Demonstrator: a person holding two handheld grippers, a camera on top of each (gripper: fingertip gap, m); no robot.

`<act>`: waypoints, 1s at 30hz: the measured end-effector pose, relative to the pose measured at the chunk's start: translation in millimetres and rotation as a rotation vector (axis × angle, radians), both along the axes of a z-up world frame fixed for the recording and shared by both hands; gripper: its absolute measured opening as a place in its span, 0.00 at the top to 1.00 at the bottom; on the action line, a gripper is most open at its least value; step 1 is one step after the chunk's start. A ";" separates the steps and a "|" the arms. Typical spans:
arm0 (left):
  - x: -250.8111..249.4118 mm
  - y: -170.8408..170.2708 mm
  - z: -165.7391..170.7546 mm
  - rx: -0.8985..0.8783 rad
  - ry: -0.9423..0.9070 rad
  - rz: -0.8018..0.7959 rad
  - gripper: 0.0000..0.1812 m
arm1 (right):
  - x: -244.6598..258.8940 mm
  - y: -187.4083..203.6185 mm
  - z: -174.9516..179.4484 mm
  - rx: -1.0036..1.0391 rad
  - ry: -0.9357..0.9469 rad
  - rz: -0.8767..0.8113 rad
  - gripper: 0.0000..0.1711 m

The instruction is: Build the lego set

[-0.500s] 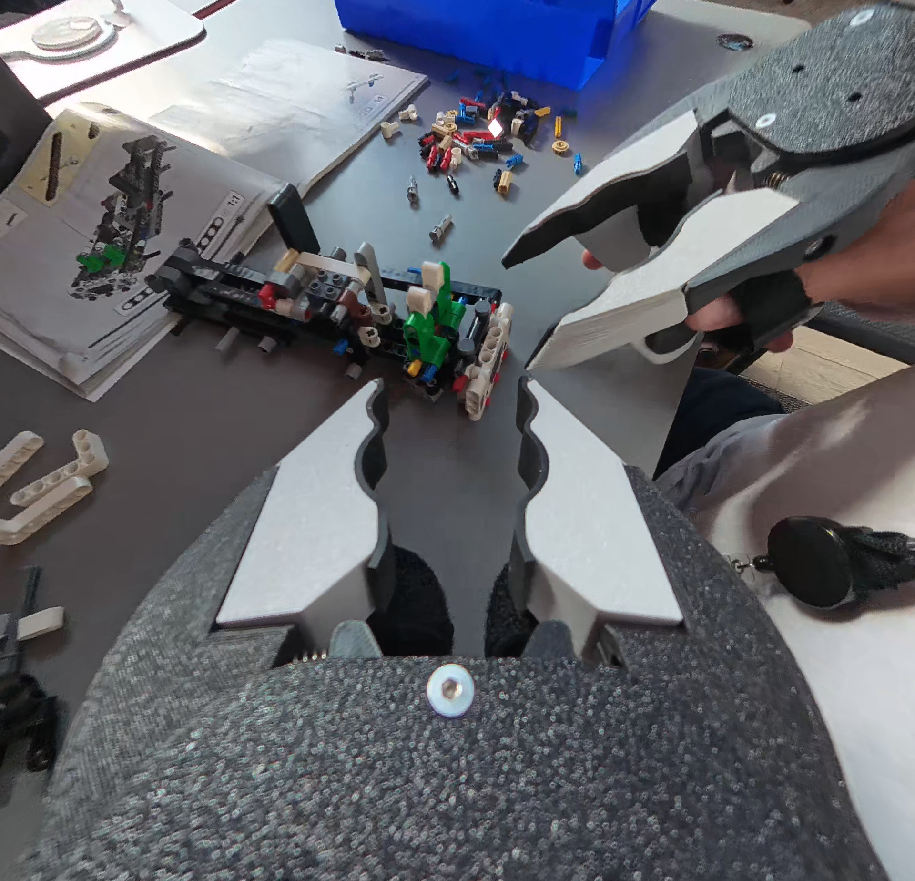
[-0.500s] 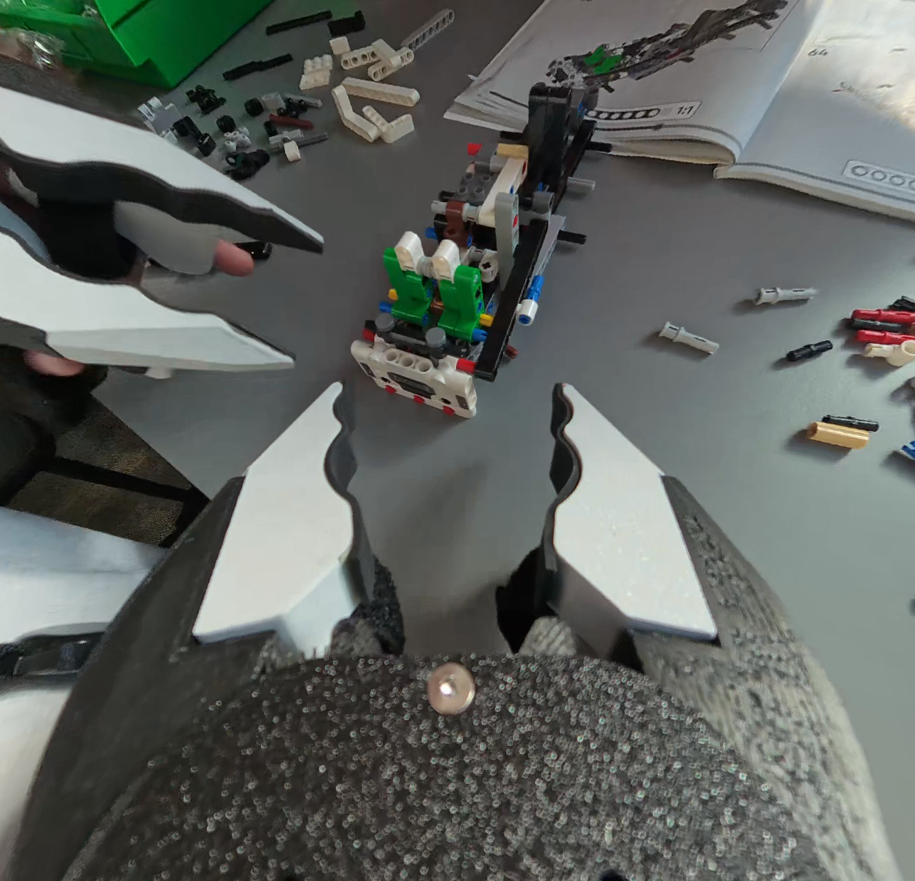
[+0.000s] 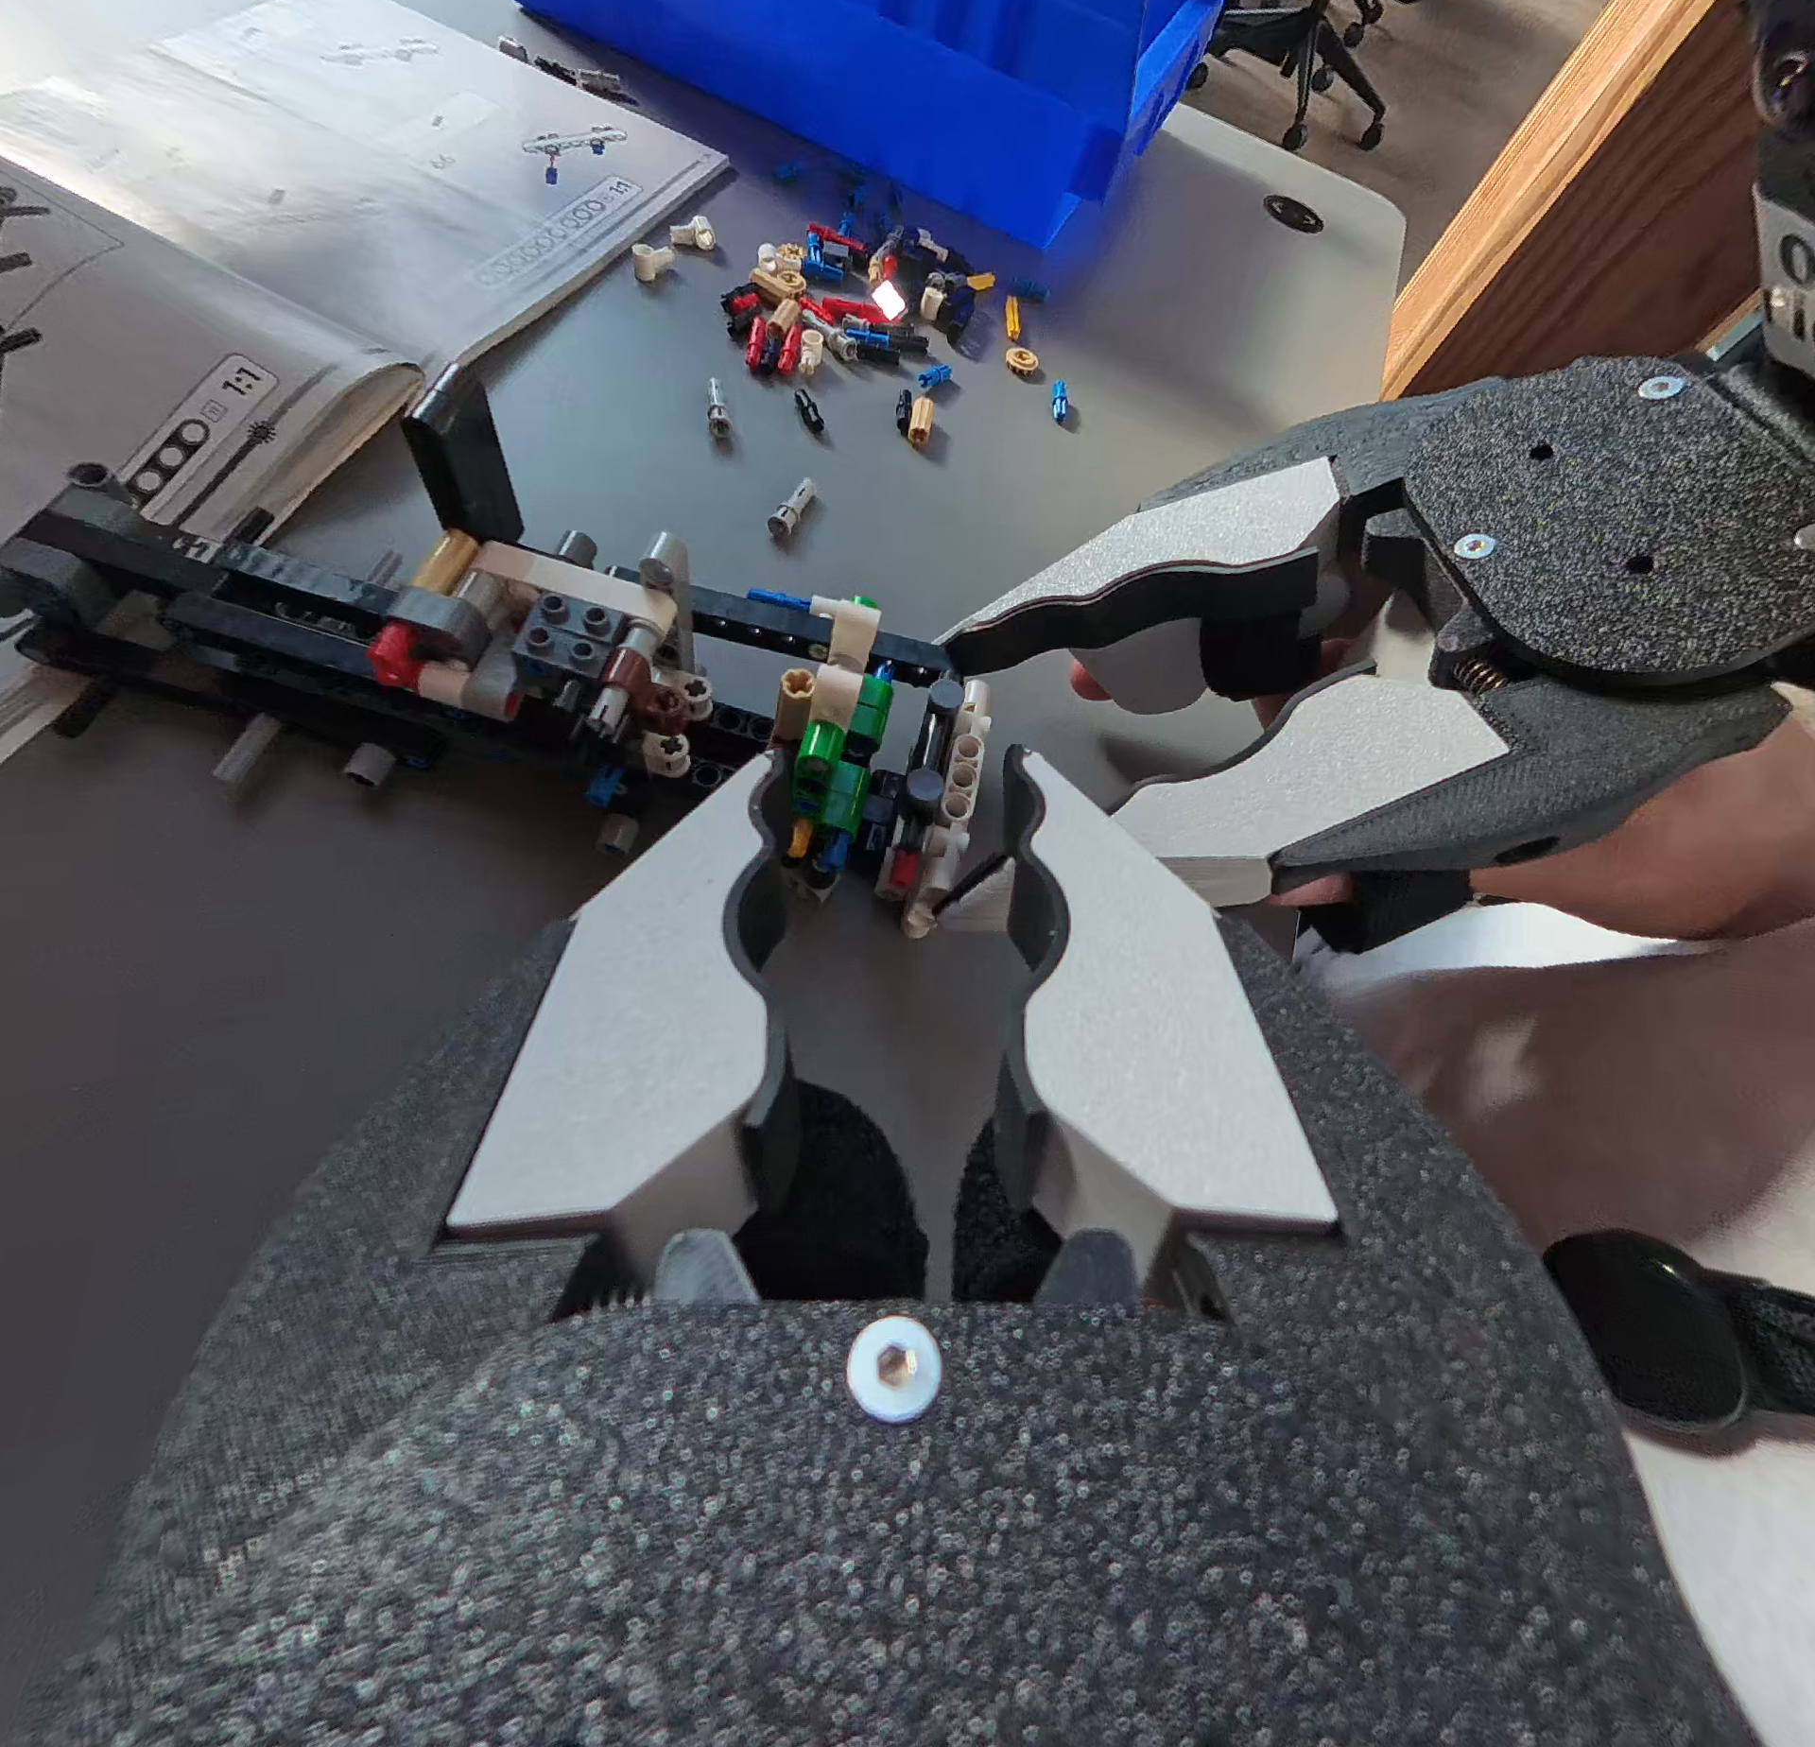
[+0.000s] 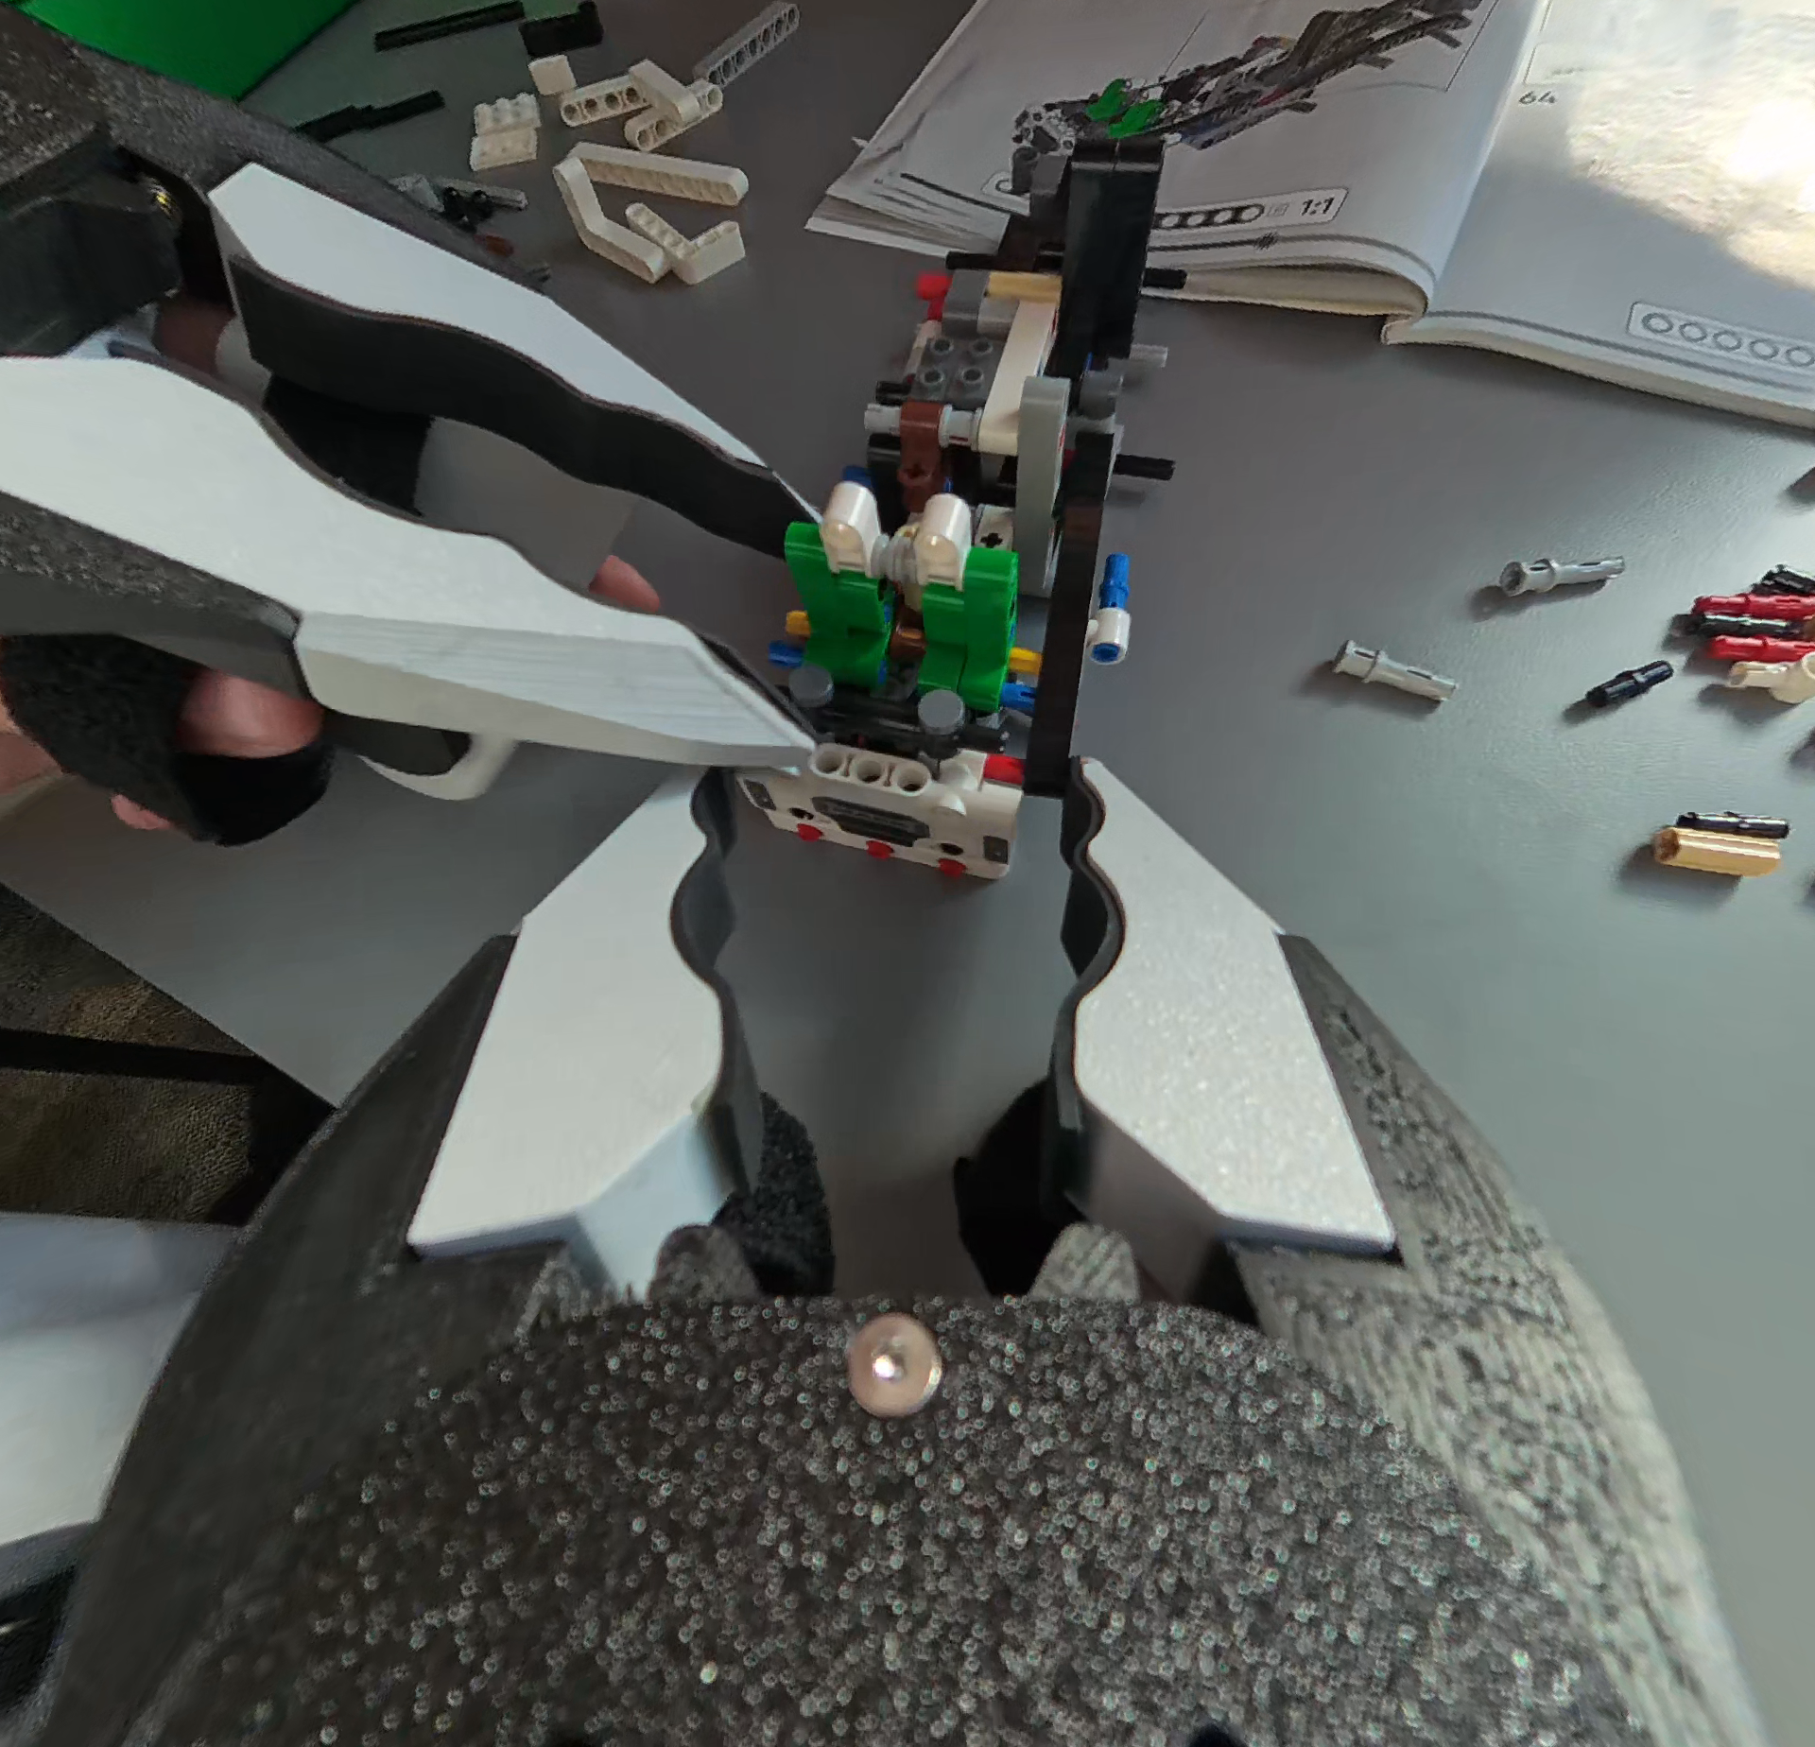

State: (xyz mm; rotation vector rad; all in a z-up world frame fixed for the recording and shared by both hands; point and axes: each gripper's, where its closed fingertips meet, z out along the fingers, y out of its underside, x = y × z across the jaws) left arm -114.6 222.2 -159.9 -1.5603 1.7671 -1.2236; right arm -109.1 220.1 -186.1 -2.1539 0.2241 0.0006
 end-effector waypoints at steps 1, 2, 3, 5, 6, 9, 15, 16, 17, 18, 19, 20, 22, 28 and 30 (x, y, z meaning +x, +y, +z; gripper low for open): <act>1.1 -0.6 0.4 -0.002 -0.002 0.002 0.78 | 0.3 -1.5 -0.1 -0.004 -0.006 0.013 0.62; 2.4 -2.0 0.5 -0.010 -0.005 0.001 0.78 | 1.5 -3.1 -0.4 -0.010 -0.010 0.028 0.62; 3.8 -3.3 0.7 -0.020 -0.010 0.003 0.77 | 3.5 -4.3 -0.4 -0.014 0.006 0.029 0.62; 6.9 -3.2 0.6 -0.024 -0.020 0.016 0.78 | 6.2 -4.9 -0.7 -0.019 0.014 0.027 0.62; 8.0 -2.7 0.4 -0.018 -0.021 0.018 0.78 | 6.9 -5.0 -0.9 -0.019 0.005 0.026 0.62; 9.6 -1.0 -0.5 -0.010 -0.022 0.012 0.81 | 8.1 -5.9 -1.2 -0.021 0.007 0.027 0.62; 6.7 10.9 -1.9 0.063 -0.024 -0.067 0.85 | 6.3 -3.9 -0.8 -0.007 0.010 0.120 0.62; 5.6 15.0 -3.2 0.088 -0.012 -0.087 0.85 | 5.4 -4.6 -0.3 -0.009 0.023 0.166 0.62; 4.2 16.5 -5.8 0.111 0.006 -0.115 0.84 | 6.8 -5.7 -0.2 -0.010 0.005 0.213 0.62; 3.5 16.6 -8.1 0.131 0.014 -0.137 0.84 | 8.1 -6.9 0.5 -0.005 -0.021 0.261 0.62; 2.2 13.5 -10.8 0.148 0.019 -0.171 0.85 | 8.0 -8.9 1.4 -0.008 -0.042 0.321 0.62; 1.4 9.3 -14.0 0.162 0.024 -0.200 0.83 | 9.6 -9.7 2.3 -0.003 -0.054 0.362 0.62; 4.2 6.5 -19.9 0.206 0.026 -0.213 0.82 | 12.4 -10.6 0.5 -0.013 0.000 0.392 0.62; 11.5 1.0 -23.6 0.289 -0.005 -0.193 0.92 | 19.8 -10.8 8.1 -0.039 0.021 0.249 0.56; 12.0 0.6 -23.7 0.296 -0.006 -0.190 0.92 | 21.1 -8.7 16.8 -0.051 0.067 0.173 0.57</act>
